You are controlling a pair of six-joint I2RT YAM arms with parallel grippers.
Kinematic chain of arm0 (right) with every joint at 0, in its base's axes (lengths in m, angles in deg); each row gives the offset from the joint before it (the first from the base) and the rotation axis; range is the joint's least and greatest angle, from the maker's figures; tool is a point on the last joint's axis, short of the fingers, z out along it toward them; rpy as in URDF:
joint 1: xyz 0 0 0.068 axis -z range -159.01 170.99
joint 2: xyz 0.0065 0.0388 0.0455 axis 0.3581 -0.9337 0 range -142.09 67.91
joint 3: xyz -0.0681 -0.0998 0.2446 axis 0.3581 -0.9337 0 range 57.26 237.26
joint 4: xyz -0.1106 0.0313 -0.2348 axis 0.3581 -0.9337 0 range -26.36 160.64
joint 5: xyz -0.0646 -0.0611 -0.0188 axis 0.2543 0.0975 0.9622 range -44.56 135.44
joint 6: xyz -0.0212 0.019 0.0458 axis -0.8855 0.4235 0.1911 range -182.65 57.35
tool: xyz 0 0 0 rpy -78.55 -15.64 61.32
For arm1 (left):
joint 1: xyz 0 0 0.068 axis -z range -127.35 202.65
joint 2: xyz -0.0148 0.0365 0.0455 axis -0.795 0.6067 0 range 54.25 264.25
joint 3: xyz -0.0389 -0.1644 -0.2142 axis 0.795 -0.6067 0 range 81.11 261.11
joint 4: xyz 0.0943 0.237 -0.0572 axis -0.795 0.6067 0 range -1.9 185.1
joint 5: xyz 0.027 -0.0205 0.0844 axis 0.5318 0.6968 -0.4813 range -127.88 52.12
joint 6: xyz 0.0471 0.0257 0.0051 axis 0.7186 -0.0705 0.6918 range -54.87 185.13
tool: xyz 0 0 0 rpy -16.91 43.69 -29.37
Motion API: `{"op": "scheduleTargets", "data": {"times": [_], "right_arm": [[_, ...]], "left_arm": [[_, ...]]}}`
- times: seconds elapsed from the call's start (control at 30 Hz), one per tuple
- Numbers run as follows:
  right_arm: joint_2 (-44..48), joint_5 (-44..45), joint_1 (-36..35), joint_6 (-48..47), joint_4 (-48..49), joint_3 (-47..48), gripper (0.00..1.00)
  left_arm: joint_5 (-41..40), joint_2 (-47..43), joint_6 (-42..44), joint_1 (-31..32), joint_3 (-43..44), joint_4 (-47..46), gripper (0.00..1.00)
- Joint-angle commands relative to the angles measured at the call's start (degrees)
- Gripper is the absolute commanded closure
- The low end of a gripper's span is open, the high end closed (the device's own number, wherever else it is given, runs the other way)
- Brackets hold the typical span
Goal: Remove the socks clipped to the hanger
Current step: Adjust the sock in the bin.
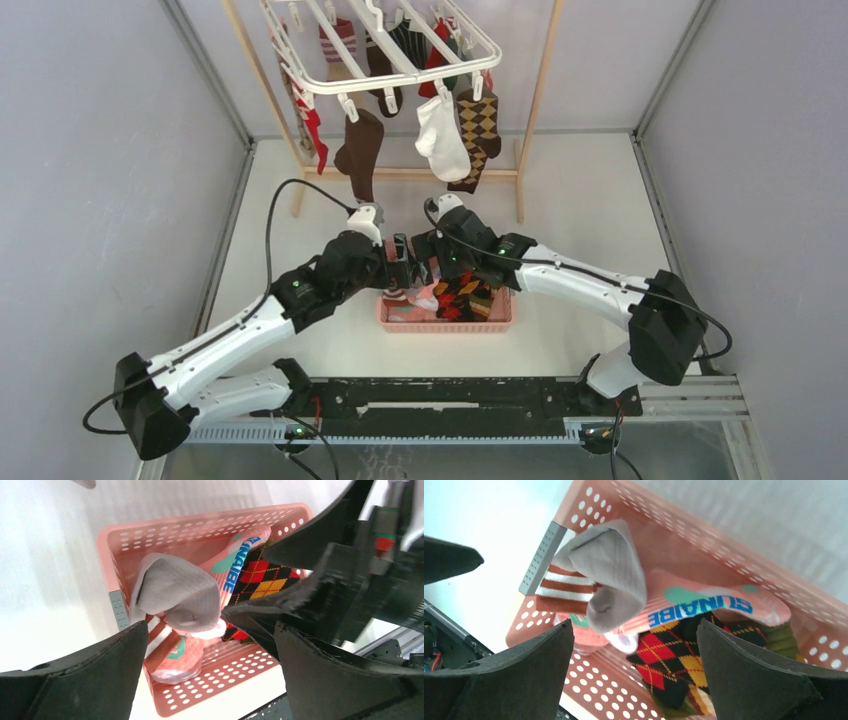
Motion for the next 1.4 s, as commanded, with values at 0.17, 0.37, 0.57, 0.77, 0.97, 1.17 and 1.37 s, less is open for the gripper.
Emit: {"op": "scheduleTargets", "data": {"times": [0.17,0.37,0.57,0.77,0.97,1.17,1.37], "right_arm": [[-8.85,-1.42,-2.33,2.94,6.26,5.23,0.12],[-15.63,-0.74,-4.15,5.24,6.0,5.24,0.28],[-20.27,-0.45,-4.9,6.94,7.8,2.54,0.52],[-16.78,0.29,-5.38,5.34,7.12,1.47,0.53],[-9.04,0.09,-5.95,0.73,5.55,1.92,0.27],[-4.9,1.19,-6.27,-1.09,1.99,1.52,0.25],[-4.93,-0.97,-6.46,0.15,4.55,-3.15,0.24]], "left_arm": [[-3.06,-9.14,-0.51,-0.26,-2.56,3.67,0.0],[-4.29,-14.52,-1.28,-0.29,-5.04,4.99,0.0],[-4.32,-15.07,-1.55,-0.3,-5.28,5.23,0.0],[-4.21,-14.1,-1.43,-0.31,-5.18,4.64,0.0],[-4.53,-13.61,-1.25,-0.27,-4.32,4.41,0.0],[-4.59,-12.9,-1.29,-0.27,-3.99,3.73,0.0],[-4.18,-11.46,-1.29,-0.3,-3.5,3.05,0.0]]}}
